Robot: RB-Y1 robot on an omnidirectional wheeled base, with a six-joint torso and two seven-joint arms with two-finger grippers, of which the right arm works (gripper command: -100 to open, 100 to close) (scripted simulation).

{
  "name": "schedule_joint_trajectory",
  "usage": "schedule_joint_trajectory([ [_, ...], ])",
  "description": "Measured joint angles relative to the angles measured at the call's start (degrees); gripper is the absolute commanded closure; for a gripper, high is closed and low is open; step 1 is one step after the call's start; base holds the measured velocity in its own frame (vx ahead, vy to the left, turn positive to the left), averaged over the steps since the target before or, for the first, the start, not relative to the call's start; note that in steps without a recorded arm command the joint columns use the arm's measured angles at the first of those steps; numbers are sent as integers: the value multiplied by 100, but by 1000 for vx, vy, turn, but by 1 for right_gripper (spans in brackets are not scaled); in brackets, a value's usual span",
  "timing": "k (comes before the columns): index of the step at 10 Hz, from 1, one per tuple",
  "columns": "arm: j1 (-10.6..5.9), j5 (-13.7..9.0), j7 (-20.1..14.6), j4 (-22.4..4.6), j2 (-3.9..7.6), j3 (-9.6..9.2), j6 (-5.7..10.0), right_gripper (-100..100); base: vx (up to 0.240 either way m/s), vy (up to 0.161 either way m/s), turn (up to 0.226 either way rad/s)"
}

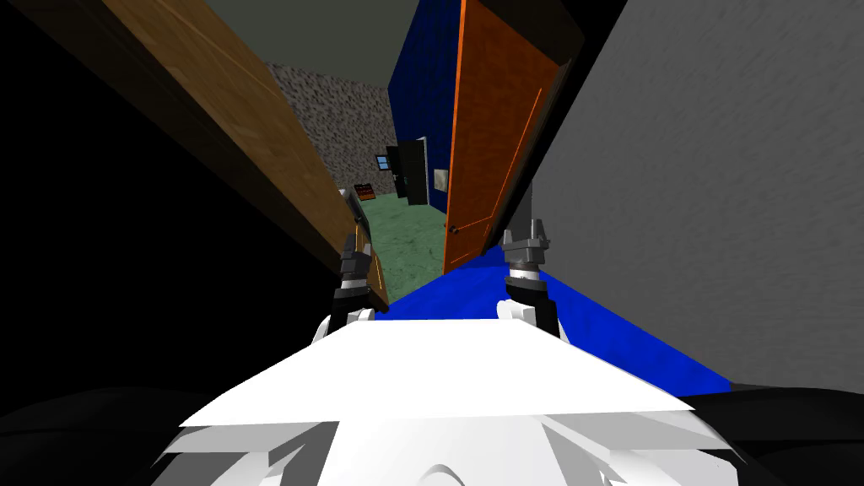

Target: Push the door open

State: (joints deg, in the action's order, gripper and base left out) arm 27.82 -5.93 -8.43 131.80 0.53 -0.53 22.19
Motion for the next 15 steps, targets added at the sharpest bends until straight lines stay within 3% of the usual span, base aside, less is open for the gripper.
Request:
schedule_joint_trajectory([
  [7,-127,-315,-474,-726,145,-308,308,-100,81,-73,89],
  [15,-372,-783,-1178,-1854,254,-766,776,-100,80,-95,120],
])
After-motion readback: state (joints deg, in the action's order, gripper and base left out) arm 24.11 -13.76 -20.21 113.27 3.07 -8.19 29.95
